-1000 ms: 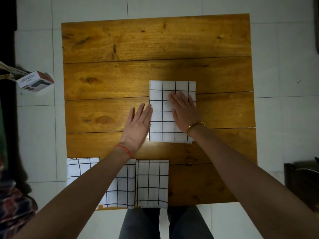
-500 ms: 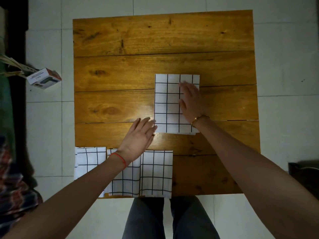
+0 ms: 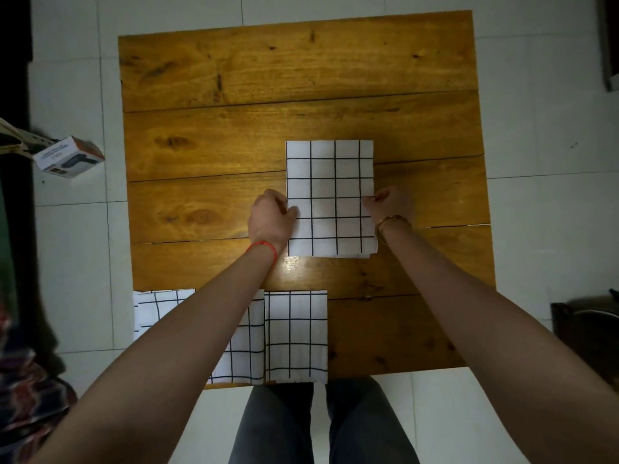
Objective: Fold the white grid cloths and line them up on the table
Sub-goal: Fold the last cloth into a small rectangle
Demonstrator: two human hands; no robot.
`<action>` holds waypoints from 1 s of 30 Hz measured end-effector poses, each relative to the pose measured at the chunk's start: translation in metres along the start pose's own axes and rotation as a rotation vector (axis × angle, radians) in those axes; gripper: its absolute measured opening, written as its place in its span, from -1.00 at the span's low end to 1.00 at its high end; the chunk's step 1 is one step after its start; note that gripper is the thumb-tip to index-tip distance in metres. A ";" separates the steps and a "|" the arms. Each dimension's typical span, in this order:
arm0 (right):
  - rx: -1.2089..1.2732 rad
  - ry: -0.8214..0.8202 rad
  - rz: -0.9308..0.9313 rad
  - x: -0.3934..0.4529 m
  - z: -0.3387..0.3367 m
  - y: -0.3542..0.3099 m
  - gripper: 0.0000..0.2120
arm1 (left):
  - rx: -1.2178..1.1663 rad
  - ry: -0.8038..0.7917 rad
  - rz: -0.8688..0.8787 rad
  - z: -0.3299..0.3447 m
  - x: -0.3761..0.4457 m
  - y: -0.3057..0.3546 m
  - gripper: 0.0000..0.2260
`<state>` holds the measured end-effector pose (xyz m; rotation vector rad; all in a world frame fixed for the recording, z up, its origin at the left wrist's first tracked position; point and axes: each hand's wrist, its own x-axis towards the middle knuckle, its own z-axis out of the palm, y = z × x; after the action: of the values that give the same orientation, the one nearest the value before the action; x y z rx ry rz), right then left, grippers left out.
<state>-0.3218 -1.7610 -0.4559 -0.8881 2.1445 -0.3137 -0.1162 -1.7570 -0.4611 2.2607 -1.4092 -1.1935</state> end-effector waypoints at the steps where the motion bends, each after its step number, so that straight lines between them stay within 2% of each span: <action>1: 0.004 -0.011 0.009 0.000 0.001 -0.002 -0.73 | -0.018 0.005 -0.006 0.000 0.001 0.001 -0.86; 4: 0.030 -0.026 0.028 0.000 0.003 -0.004 -0.75 | -0.082 0.017 -0.028 0.000 0.002 0.003 -0.89; 8: 0.072 -0.027 -0.034 -0.002 0.000 -0.003 -0.79 | -0.146 0.050 -0.062 -0.006 0.004 0.005 -0.85; 12: 0.144 -0.043 -0.066 -0.003 -0.004 -0.004 -0.73 | -0.342 -0.059 -0.173 -0.014 0.010 0.002 -0.80; 16: 0.257 -0.234 0.039 -0.001 -0.008 -0.006 -0.62 | -0.399 -0.148 -0.224 -0.027 0.012 -0.001 -0.82; 21: 0.243 -0.385 0.028 -0.001 -0.012 -0.009 -0.72 | -0.457 -0.218 -0.277 -0.040 0.013 -0.006 -0.93; 26: 0.065 -0.279 -0.165 -0.003 -0.009 -0.007 -0.92 | -0.452 -0.222 -0.258 -0.047 0.013 -0.009 -0.94; 30: 0.110 -0.277 -0.178 -0.005 -0.010 -0.008 -0.89 | -0.486 -0.224 -0.236 -0.051 0.011 -0.008 -0.82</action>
<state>-0.3232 -1.7635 -0.4424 -0.9989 1.7820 -0.3712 -0.0710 -1.7735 -0.4387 2.0268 -0.7998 -1.6917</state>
